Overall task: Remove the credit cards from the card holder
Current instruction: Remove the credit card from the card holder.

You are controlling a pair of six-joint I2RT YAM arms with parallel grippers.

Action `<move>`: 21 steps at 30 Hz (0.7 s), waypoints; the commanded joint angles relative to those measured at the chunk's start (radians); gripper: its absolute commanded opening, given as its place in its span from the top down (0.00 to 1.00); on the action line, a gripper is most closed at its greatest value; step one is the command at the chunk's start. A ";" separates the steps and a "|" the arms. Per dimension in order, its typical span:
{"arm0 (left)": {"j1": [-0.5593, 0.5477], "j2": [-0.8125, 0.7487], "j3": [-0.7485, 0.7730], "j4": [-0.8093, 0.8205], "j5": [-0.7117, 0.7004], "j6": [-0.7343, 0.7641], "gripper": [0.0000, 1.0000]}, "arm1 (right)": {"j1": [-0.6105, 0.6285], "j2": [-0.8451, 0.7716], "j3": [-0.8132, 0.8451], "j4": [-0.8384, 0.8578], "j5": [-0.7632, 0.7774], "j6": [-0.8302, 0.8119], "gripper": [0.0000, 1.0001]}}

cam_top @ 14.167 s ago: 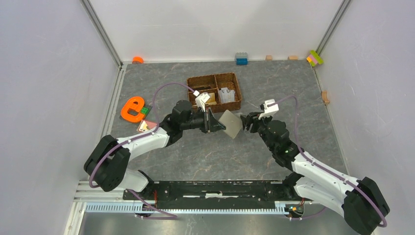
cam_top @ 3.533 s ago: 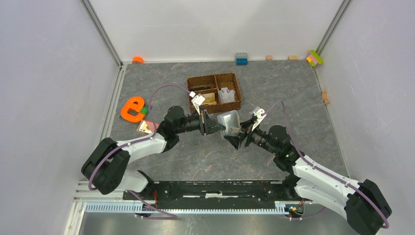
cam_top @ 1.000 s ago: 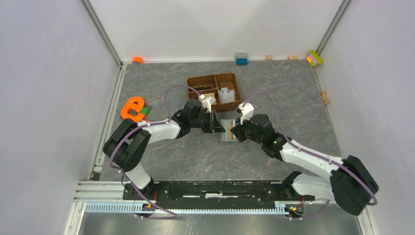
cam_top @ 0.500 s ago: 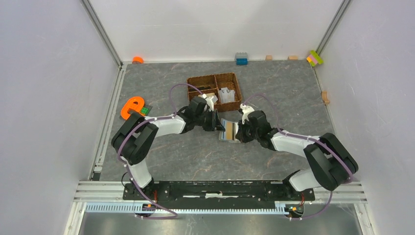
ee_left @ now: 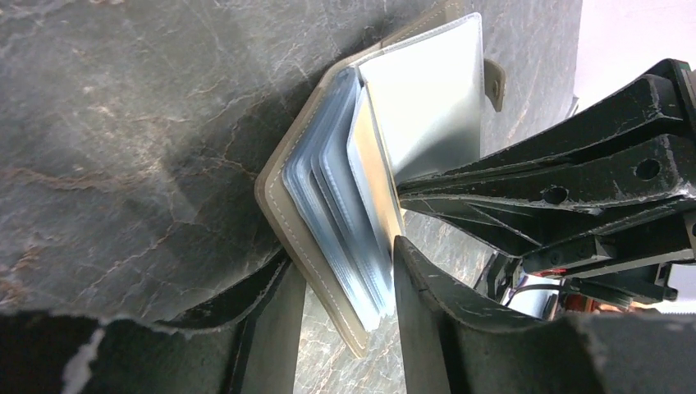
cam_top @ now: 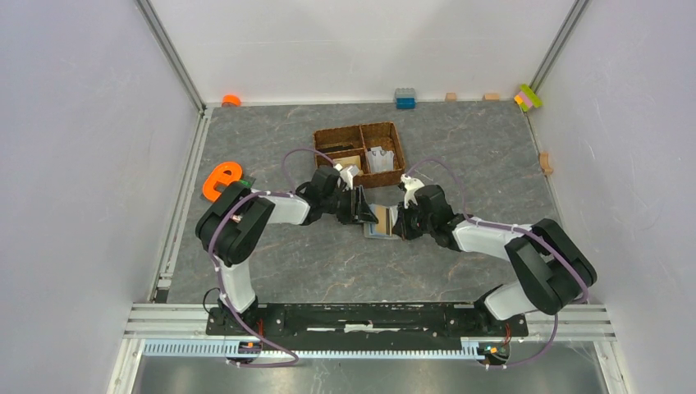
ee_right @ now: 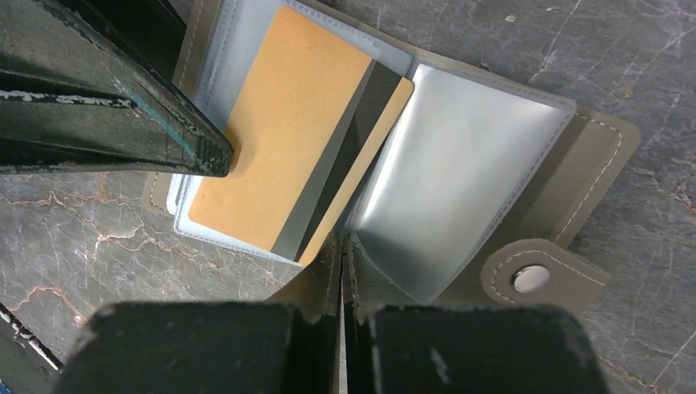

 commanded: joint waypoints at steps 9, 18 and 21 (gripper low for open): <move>-0.011 0.041 0.025 0.091 0.082 -0.060 0.77 | -0.002 0.030 0.031 0.041 -0.079 0.016 1.00; -0.003 -0.096 -0.073 0.265 0.114 -0.123 0.94 | -0.078 -0.239 -0.091 0.109 -0.014 0.053 0.94; 0.001 -0.142 -0.121 0.371 0.135 -0.170 0.94 | -0.107 -0.305 -0.131 0.174 -0.099 0.075 0.86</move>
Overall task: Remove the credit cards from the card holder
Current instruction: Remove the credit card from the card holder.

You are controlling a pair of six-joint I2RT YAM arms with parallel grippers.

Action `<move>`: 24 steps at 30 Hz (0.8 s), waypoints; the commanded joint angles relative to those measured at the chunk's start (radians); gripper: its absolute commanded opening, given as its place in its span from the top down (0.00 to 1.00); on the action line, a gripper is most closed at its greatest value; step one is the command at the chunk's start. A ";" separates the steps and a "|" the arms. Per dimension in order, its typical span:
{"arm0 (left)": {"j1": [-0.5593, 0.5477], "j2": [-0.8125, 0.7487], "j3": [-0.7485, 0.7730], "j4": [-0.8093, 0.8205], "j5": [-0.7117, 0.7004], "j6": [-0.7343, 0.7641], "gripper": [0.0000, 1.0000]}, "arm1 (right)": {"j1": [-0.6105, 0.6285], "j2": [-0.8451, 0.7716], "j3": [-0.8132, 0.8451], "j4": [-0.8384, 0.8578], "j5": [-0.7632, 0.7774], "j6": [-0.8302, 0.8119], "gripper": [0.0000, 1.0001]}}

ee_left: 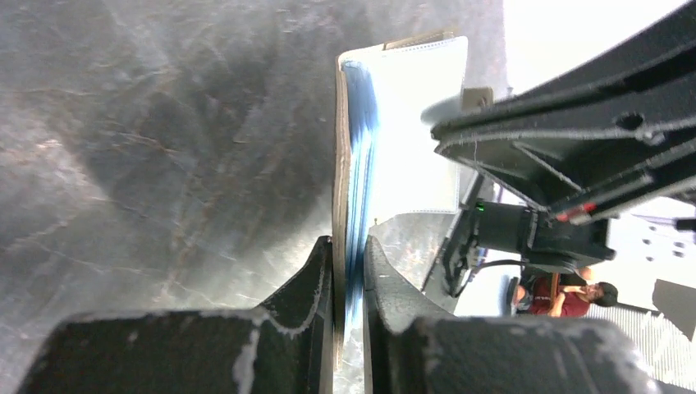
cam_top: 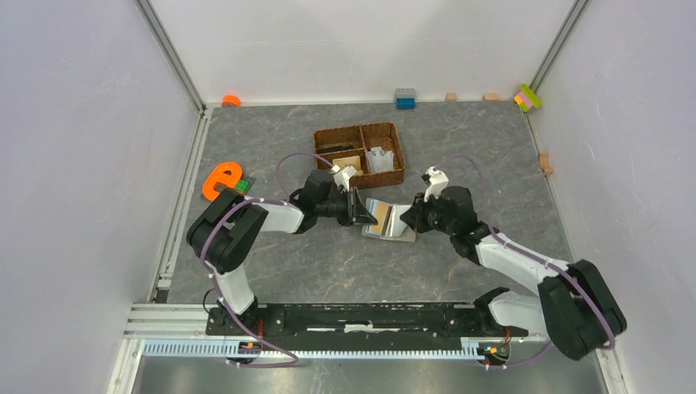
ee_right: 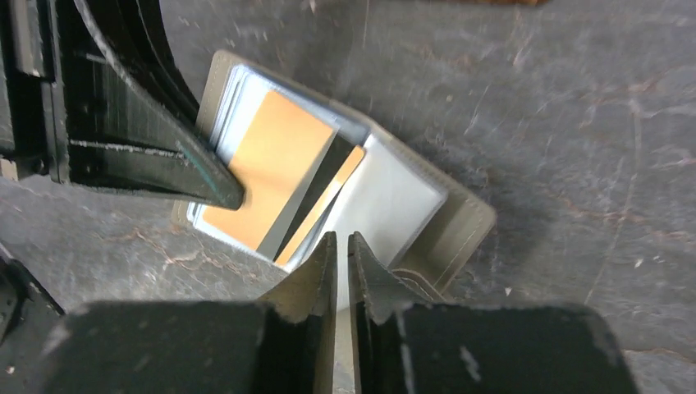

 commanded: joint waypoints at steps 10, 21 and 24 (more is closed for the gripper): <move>0.002 -0.174 -0.078 0.300 0.092 -0.125 0.94 | -0.090 -0.083 -0.102 0.291 -0.281 0.133 0.69; -0.029 -0.219 -0.074 0.327 0.128 -0.116 0.93 | -0.127 -0.136 -0.153 0.380 -0.317 0.196 0.58; -0.046 -0.235 -0.074 0.336 0.137 -0.101 0.92 | -0.144 -0.173 -0.177 0.417 -0.321 0.216 0.58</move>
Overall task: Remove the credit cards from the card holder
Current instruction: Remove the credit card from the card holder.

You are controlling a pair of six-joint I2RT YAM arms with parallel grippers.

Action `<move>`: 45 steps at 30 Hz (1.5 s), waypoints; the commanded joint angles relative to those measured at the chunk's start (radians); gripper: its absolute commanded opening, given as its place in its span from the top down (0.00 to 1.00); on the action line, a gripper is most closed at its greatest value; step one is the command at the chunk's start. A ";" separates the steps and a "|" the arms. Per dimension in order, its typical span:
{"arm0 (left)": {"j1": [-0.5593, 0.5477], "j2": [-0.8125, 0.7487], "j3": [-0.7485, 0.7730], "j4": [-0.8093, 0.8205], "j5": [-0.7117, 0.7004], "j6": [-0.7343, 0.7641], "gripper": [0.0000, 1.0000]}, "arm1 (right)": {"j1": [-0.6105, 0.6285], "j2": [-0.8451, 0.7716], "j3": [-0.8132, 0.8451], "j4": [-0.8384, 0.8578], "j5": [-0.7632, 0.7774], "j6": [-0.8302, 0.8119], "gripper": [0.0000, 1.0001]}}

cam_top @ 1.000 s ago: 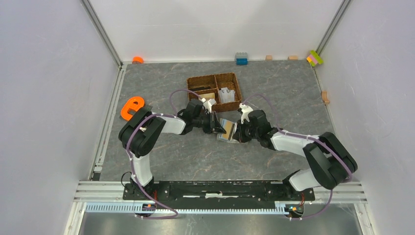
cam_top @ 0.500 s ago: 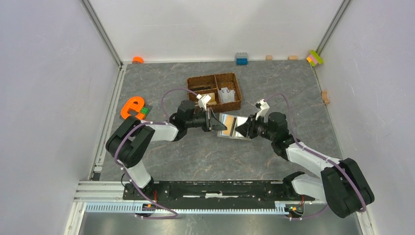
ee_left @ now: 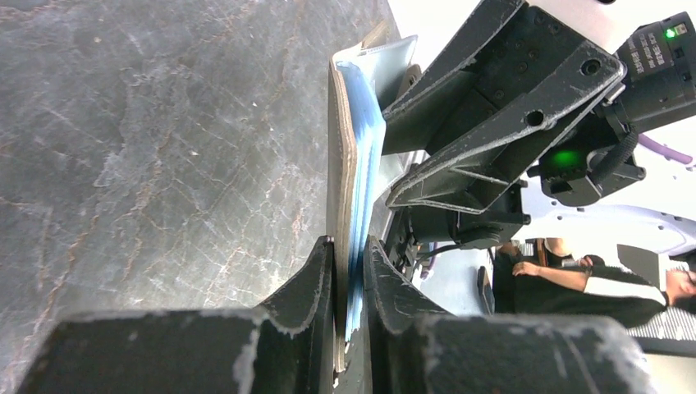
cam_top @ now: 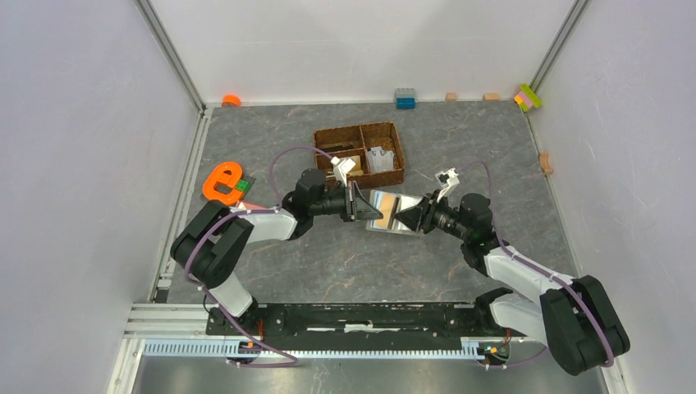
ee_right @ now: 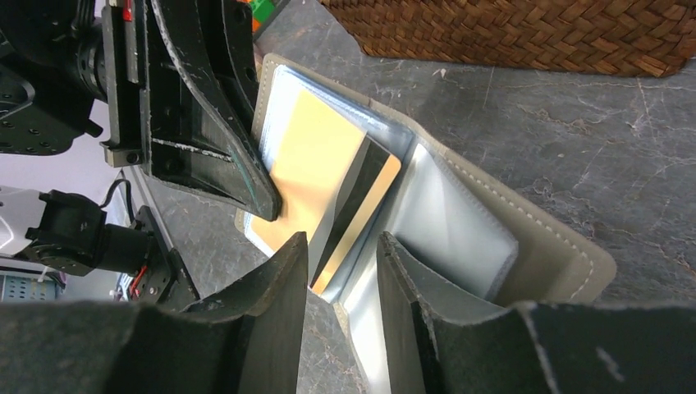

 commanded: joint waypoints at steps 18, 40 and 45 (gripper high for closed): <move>-0.063 -0.092 0.027 0.131 0.114 -0.002 0.92 | -0.080 -0.119 -0.082 0.188 -0.074 0.103 0.50; -0.134 -0.046 0.081 0.149 0.196 0.001 0.91 | -0.155 -0.098 -0.186 0.560 -0.196 0.315 0.64; -0.151 -0.083 0.092 0.034 0.156 0.088 0.88 | -0.158 -0.098 -0.189 0.564 -0.200 0.317 0.85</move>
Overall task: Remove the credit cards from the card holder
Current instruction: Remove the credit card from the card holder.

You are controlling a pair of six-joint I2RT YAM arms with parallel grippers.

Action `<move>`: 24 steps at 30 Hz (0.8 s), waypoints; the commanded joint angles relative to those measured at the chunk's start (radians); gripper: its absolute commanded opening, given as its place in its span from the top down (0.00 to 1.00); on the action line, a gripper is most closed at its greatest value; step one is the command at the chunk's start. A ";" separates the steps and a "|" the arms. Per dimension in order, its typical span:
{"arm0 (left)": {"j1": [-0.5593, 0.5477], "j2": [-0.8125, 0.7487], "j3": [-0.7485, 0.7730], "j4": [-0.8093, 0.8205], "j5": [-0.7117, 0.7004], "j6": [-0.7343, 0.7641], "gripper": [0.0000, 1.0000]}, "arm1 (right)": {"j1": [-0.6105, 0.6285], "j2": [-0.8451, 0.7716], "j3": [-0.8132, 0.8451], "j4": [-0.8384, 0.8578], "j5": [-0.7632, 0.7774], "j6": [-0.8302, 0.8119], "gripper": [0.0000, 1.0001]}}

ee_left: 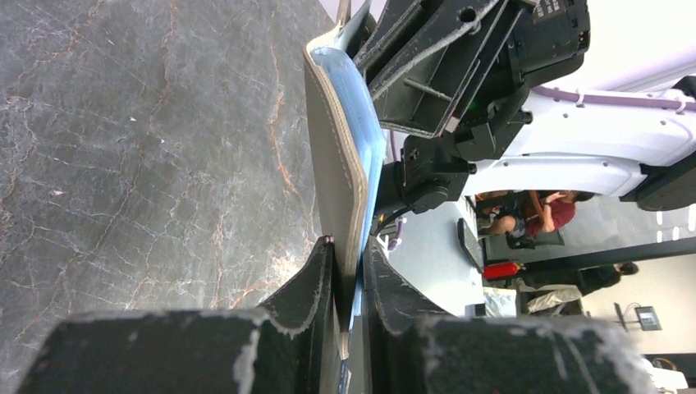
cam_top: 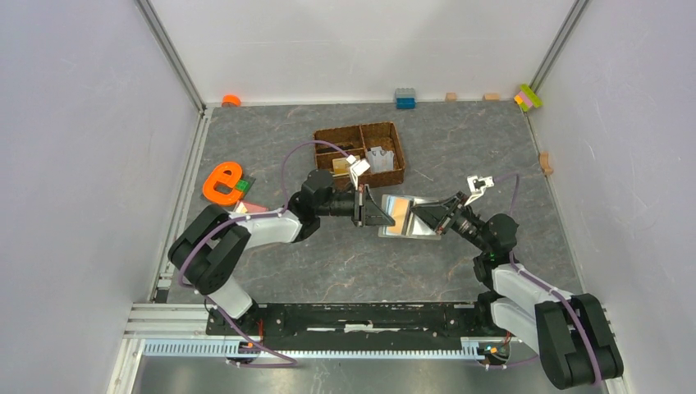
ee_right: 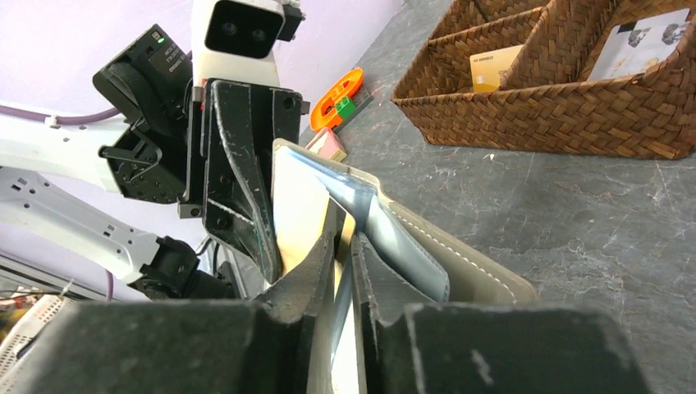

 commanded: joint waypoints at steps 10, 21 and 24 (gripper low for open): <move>-0.050 -0.080 0.031 -0.025 0.037 0.087 0.68 | 0.005 -0.024 -0.006 0.062 -0.025 0.012 1.00; -0.016 -0.135 -0.027 0.039 0.000 0.069 0.82 | -0.012 -0.012 -0.009 0.047 -0.022 0.019 1.00; -0.005 -0.137 -0.043 0.084 0.001 0.042 0.85 | -0.019 -0.014 -0.011 0.043 -0.022 0.020 1.00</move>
